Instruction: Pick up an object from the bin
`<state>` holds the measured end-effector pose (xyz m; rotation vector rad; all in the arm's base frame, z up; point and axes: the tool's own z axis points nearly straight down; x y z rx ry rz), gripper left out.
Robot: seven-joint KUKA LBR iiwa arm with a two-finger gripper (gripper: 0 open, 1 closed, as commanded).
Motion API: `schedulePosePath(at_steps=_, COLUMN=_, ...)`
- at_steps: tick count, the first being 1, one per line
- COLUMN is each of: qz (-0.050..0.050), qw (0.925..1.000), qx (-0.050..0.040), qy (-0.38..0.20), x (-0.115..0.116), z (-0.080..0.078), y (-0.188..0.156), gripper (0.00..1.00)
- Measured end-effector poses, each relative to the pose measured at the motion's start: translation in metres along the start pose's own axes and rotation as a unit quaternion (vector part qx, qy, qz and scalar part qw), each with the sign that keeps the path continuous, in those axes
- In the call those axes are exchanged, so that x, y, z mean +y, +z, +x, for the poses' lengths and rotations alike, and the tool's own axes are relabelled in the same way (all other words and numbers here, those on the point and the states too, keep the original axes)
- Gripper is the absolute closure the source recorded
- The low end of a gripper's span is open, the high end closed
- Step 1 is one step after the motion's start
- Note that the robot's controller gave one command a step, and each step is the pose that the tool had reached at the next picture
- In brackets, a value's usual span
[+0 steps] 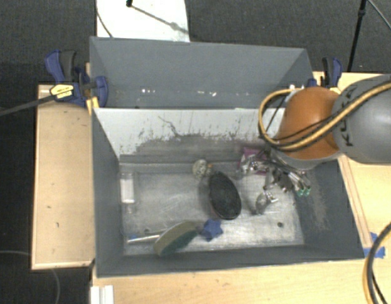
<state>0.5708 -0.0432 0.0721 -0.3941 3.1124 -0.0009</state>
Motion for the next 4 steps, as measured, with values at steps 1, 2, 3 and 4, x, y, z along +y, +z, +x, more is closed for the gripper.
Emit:
schedulePosePath(at_steps=1, qz=-0.001, qw=0.9797, qx=-0.0019, qy=-0.2, x=0.107, z=-0.005, y=-0.115, gripper=0.0)
schedulePosePath(at_steps=2, qz=-0.001, qw=0.9963, qx=-0.0009, qy=-0.086, x=0.088, z=-0.024, y=0.0, gripper=0.0)
schedulePosePath(at_steps=3, qz=-0.001, qw=0.9962, qx=-0.0043, qy=-0.087, x=0.088, z=-0.026, y=-0.003, gripper=1.0)
schedulePosePath(at_steps=4, qz=0.001, qw=0.9725, qx=-0.0025, qy=-0.233, x=0.085, z=-0.01, y=-0.163, gripper=1.0)
